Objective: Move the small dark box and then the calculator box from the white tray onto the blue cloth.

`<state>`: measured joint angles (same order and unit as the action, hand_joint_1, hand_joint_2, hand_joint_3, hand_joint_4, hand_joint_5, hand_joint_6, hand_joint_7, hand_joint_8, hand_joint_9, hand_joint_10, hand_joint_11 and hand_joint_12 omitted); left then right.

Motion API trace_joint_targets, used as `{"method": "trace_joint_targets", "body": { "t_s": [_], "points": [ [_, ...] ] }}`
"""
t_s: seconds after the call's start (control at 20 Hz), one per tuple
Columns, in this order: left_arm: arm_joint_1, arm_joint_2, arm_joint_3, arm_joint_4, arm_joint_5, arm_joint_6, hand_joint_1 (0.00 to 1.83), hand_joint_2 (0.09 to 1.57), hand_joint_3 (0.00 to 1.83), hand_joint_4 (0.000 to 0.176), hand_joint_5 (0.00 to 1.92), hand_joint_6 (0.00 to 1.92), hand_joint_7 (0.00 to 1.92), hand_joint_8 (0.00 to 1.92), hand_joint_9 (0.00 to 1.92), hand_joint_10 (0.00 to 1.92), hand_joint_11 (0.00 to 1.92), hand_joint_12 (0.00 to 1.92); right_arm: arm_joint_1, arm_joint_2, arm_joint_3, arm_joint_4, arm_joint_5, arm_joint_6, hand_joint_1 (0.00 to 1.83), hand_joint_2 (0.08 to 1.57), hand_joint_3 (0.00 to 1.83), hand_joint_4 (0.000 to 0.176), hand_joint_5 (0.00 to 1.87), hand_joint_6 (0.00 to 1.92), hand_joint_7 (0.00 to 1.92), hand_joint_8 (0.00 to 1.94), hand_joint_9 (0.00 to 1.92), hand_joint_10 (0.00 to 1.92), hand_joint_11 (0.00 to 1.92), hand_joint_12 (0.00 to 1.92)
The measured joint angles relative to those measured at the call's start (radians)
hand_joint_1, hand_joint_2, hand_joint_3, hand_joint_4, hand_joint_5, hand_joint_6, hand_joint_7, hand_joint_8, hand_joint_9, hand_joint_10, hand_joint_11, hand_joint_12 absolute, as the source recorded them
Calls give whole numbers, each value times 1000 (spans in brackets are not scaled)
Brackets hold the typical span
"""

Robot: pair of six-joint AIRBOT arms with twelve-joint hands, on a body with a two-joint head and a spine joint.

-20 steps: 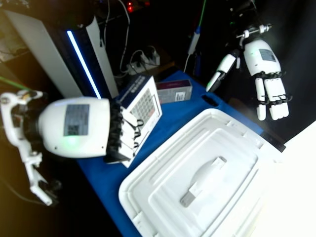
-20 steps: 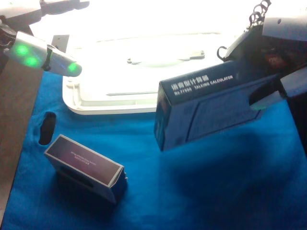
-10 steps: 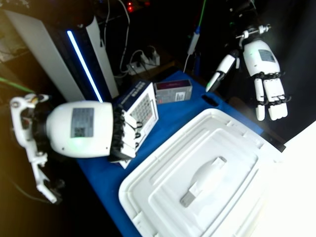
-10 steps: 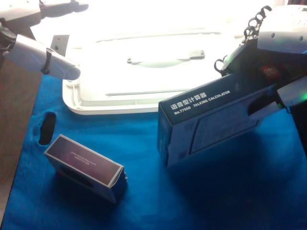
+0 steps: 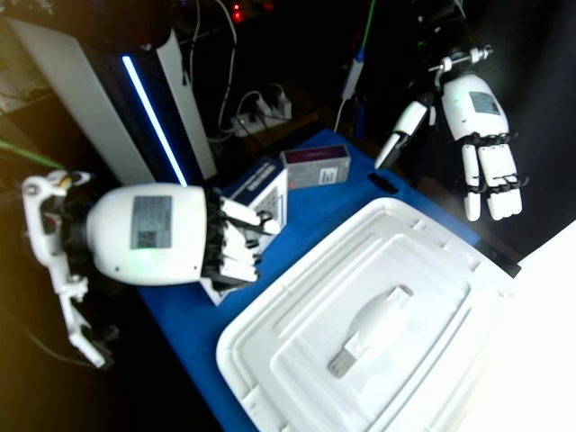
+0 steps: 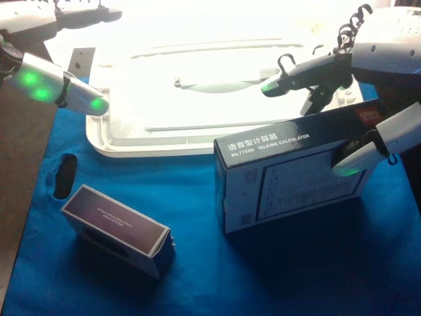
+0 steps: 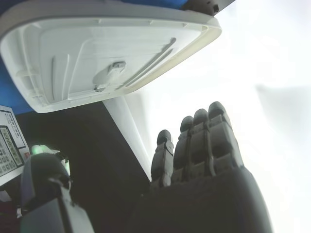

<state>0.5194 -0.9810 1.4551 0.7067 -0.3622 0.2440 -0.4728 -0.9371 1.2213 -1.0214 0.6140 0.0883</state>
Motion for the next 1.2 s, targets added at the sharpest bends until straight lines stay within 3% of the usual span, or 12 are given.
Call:
{"method": "trace_joint_targets", "body": {
  "t_s": [0.2,0.35,0.4,0.5,0.55,0.65,0.7,0.85,1.0,1.1,1.15,1.2],
  "points": [
    [0,0,0,-1,-1,0,553,773,0,176,0,0,0,0,0,0,0,0,0,0,-8,0,3,0,688,788,0,0,318,0,826,0,745,374,432,1427],
    [0,0,0,-1,-1,0,553,772,0,176,0,0,1,0,0,0,0,0,0,-1,-8,0,2,0,603,732,0,0,106,0,633,0,719,88,419,969],
    [0,0,0,-1,-1,0,554,774,0,176,0,0,0,0,0,0,0,0,1,-3,-8,3,2,0,599,725,0,7,63,0,575,0,662,31,411,848],
    [0,0,0,-2,-2,0,554,779,0,176,0,0,3,1,0,0,0,0,10,-3,-8,9,3,0,607,674,2,59,2,0,252,0,291,0,131,555],
    [0,0,0,-1,-2,0,489,785,3,145,0,0,0,0,0,0,0,0,20,-3,-8,13,2,-1,598,653,0,79,0,0,50,0,119,0,25,437],
    [0,0,0,-1,-1,0,473,788,4,125,0,0,0,0,0,0,0,0,45,-12,5,22,5,0,596,645,1,80,0,0,1,0,4,0,0,395],
    [0,0,0,-2,-3,0,467,798,8,122,0,0,0,0,0,0,7,3,50,-17,13,44,18,0,597,636,0,90,0,0,0,0,0,0,0,145],
    [0,0,0,-5,-4,0,487,764,0,137,0,0,0,0,0,0,0,0,57,-27,45,98,38,-30,526,618,0,54,0,0,0,0,0,0,13,7],
    [0,0,0,-17,-11,0,447,776,0,127,0,0,0,0,0,0,2,1,59,-30,63,179,44,-68,679,642,9,102,0,0,0,0,0,0,13,11],
    [0,0,0,-18,-14,0,421,792,6,117,0,0,0,0,0,0,3,1,60,-31,70,183,36,-97,686,681,21,81,0,0,0,0,0,0,4,8],
    [0,0,0,-18,-14,0,418,791,5,89,0,0,0,0,0,0,5,2,60,-35,71,183,36,-102,668,691,22,21,0,0,0,0,0,0,36,23],
    [0,0,0,-21,-18,0,402,784,1,102,0,0,0,0,0,0,0,0,66,-41,77,194,35,-103,696,676,12,34,0,0,0,0,0,0,33,24]
  ]
}}
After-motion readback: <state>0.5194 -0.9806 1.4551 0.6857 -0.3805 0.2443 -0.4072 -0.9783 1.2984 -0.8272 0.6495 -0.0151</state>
